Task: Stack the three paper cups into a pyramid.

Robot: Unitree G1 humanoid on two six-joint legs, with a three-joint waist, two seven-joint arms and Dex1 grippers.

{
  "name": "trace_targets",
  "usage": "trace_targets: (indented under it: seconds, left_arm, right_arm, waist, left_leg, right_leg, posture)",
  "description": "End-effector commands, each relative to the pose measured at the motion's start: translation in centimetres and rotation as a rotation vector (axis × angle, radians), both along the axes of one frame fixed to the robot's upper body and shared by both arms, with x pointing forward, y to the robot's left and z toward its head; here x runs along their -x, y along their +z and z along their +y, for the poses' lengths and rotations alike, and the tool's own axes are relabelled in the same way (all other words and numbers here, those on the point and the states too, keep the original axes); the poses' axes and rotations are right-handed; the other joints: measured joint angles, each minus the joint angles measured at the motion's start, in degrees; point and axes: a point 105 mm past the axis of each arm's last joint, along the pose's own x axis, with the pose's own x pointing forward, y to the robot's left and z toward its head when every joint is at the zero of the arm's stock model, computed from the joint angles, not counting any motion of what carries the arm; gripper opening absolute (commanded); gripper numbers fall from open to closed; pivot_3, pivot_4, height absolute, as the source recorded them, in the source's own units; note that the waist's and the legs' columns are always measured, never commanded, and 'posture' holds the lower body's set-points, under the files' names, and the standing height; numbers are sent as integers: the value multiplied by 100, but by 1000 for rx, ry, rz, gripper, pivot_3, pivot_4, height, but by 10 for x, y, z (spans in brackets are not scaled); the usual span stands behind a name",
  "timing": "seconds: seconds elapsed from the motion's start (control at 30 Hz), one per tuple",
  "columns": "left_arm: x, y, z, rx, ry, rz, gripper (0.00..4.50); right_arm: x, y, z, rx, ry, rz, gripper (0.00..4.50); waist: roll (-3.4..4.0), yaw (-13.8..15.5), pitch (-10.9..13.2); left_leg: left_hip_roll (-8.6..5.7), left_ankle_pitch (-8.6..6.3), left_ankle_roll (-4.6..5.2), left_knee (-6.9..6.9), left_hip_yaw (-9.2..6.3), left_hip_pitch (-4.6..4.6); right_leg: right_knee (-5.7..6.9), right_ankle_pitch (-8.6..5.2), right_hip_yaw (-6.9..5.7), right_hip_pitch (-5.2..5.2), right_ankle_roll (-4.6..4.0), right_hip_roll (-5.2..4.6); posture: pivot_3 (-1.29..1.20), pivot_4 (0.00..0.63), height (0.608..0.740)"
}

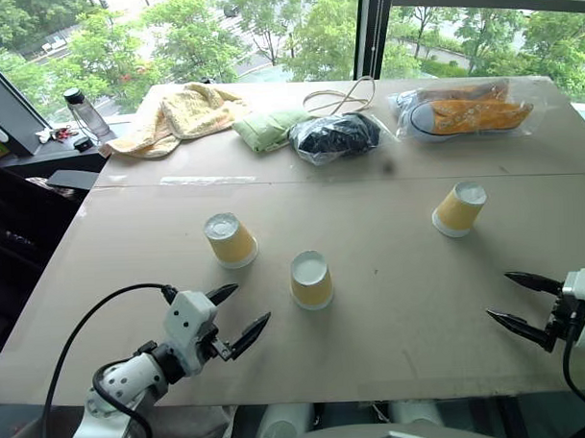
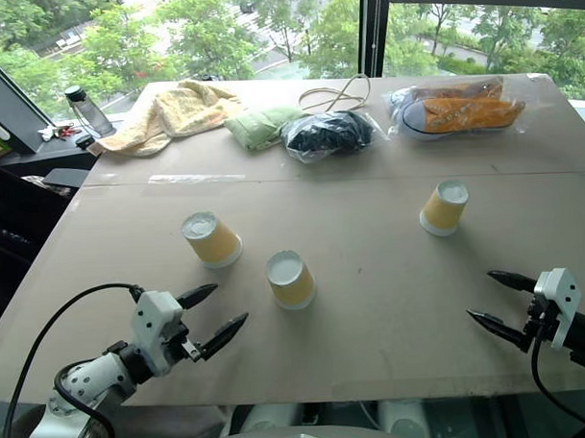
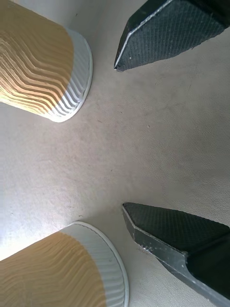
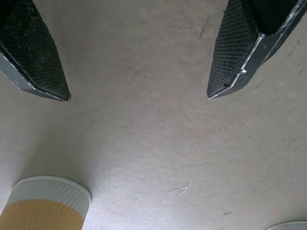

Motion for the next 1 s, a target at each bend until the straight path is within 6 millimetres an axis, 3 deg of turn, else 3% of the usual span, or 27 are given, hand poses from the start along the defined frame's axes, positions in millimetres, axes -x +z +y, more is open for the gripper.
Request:
trace_targets:
  seconds: [0.03,0.17,0.37,0.5,0.67,0.8,1.0]
  left_arm:
    - [0,7,0,15,7,-47,4500]
    - [4,10,3,9,-5,-53,4500]
    - [17,49,22,1,-200,-75,4500]
    - [21,84,32,6,-327,-61,4500]
    - [39,107,41,-23,-441,-17,4500]
    - [52,112,39,-19,-472,15,4500]
    - [60,110,36,-7,-449,22,4500]
  right_arm:
    - [-4,10,7,-17,23,-43,4485]
    - [-8,10,23,-43,58,-60,4485]
    - [-5,28,92,-136,287,-84,4485]
    - [-14,37,148,-129,413,-81,4485]
    - [-35,47,207,-99,497,-123,4485]
    - [-44,62,233,-163,561,-133,4485]
    - [-46,65,259,-149,684,-134,4485]
  waist:
    - [0,1,0]
    - [0,-2,0]
    - [4,-10,2]
    - [-6,-25,7]
    - [-14,-31,15]
    - [-15,-8,19]
    - [-18,-27,20]
  left_leg:
    - [0,0,0,0,0,0]
    - [0,0,0,0,0,0]
    - [8,0,0,-1,-1,-8]
    - [9,0,0,0,1,-10]
    - [13,-1,-3,-1,4,-19]
    - [13,0,-10,-3,0,-37]
    - [12,-2,-14,-2,-2,-34]
  right_leg:
    - [0,0,0,0,0,0]
    - [0,0,0,-1,0,0]
    - [3,0,-3,-14,-1,6]
    - [2,0,-7,-16,-1,2]
    - [-1,1,-32,-30,-4,-4]
    - [-1,2,-41,-44,-5,-3]
    - [-3,4,-44,-40,-9,-3]
  posture:
    - [0,150,740]
    - [0,150,740]
    - [0,150,740]
    - [0,150,740]
    - [0,150,740]
    - [0,150,740]
    - [0,150,740]
